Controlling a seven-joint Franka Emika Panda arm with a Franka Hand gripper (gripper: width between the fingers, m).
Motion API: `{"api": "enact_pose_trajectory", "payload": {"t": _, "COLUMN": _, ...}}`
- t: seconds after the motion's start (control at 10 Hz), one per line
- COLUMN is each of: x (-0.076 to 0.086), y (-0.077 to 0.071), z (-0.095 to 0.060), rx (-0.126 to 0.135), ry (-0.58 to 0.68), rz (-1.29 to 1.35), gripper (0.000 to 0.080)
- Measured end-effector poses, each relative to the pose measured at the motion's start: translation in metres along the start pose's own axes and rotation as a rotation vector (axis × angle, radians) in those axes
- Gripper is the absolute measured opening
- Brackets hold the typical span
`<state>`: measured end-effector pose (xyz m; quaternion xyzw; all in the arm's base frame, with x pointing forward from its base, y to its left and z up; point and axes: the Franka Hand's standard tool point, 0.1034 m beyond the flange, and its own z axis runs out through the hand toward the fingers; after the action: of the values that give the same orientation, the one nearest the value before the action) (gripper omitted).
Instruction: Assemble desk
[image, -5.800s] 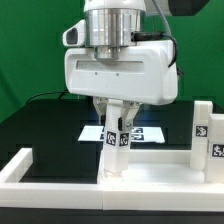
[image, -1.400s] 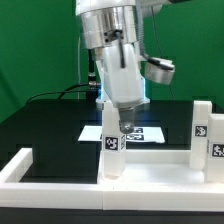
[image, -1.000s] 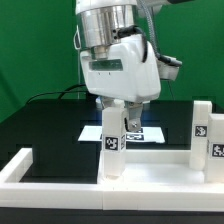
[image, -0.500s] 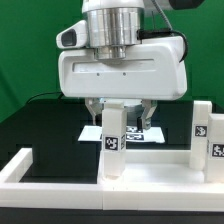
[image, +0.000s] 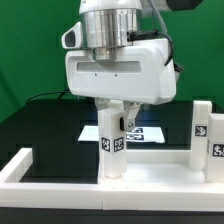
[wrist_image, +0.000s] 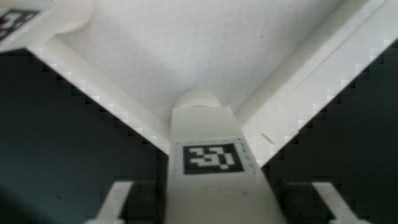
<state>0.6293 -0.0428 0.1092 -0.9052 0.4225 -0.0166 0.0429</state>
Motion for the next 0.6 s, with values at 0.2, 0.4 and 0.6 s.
{"api": "enact_pose_trajectory", "payload": {"t": 0.2, "x": 0.0016, "y": 0.0008, "z": 0.0005, "rx": 0.008, "ry": -0.004, "rz": 0.188, "gripper": 0.0293}}
{"api": "enact_pose_trajectory", "payload": {"t": 0.4, "x": 0.0022, "y": -0.0001, "z": 0.0008, "rx": 0.028, "ry": -0.022, "rz": 0.517, "gripper": 0.0293}}
{"api": "enact_pose_trajectory", "payload": {"t": 0.6, "x": 0.0013, "y": -0.0046, "z": 0.0024, "rx": 0.064, "ry": -0.049, "rz": 0.848, "gripper": 0.0293}}
